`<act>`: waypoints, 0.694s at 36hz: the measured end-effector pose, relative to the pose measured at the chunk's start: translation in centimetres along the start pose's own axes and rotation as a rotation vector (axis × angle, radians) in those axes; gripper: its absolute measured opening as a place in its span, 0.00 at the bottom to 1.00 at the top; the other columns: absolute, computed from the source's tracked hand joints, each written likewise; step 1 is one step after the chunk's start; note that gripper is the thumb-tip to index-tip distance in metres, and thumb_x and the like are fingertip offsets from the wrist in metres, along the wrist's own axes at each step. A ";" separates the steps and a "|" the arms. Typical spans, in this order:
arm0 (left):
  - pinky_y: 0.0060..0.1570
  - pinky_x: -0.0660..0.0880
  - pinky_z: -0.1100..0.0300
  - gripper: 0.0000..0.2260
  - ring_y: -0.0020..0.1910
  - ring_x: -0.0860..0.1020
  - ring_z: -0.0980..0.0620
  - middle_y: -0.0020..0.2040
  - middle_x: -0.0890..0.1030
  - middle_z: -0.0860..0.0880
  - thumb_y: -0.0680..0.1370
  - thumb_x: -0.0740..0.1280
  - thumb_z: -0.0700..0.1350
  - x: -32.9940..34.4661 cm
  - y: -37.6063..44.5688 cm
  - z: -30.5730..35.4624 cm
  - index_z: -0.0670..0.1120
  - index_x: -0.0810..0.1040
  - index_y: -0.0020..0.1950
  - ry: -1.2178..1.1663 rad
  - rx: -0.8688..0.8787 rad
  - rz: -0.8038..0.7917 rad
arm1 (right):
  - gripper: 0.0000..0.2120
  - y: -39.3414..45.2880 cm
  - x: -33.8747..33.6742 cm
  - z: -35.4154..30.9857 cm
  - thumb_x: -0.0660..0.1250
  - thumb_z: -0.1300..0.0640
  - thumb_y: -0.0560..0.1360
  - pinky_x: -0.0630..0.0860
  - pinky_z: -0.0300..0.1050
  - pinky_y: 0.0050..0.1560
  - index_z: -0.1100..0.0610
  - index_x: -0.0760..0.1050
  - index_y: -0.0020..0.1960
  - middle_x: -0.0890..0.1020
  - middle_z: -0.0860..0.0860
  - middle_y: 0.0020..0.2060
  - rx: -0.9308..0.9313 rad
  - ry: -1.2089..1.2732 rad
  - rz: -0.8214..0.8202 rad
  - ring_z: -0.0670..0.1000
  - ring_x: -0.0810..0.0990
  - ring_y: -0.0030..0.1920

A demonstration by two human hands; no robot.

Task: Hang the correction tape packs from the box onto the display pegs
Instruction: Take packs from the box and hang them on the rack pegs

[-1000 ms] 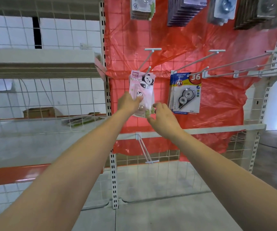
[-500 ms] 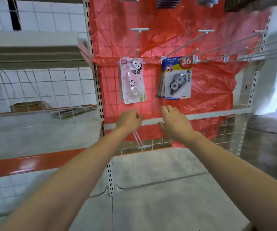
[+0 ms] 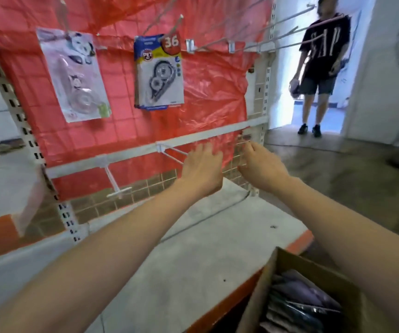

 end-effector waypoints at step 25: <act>0.58 0.68 0.52 0.17 0.62 0.71 0.43 0.62 0.73 0.43 0.77 0.64 0.50 19.6 -14.1 23.4 0.46 0.70 0.64 -0.389 0.397 -0.283 | 0.20 -27.0 15.5 14.3 0.64 0.59 0.77 0.69 0.48 0.56 0.63 0.65 0.66 0.71 0.60 0.63 0.576 0.077 -0.199 0.60 0.72 0.62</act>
Point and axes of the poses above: each hand's wrist, its own y-axis towards the middle knuckle, its own x-axis out of the palm, z = x × y, the point moved 7 cm from there along y, towards the middle knuckle
